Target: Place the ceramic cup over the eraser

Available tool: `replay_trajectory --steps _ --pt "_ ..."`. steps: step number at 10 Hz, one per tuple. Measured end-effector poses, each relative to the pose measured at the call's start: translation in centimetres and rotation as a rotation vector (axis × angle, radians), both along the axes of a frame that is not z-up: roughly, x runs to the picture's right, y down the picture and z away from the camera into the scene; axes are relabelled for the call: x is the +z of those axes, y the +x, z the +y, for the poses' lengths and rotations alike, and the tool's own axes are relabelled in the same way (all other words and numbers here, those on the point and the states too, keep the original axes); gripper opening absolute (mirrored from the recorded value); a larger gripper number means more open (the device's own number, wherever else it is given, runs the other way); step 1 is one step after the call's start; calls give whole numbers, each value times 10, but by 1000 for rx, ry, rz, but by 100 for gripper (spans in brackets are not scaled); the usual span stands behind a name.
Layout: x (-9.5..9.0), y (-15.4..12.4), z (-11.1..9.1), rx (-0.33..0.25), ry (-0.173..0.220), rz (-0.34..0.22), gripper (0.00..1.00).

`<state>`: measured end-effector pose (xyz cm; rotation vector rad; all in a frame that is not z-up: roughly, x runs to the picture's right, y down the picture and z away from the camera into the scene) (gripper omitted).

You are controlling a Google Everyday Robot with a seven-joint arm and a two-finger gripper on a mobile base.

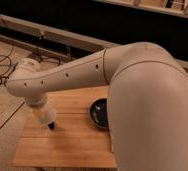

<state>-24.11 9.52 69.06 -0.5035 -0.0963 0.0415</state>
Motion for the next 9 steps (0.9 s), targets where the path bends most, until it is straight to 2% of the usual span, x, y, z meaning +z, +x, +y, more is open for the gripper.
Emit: replay_trajectory --steps 4,5,9 --pt "24 -8 14 -6 -9 35 1" --pt "31 -10 16 -6 -11 45 7" --pt "52 -13 21 5 -23 86 47"
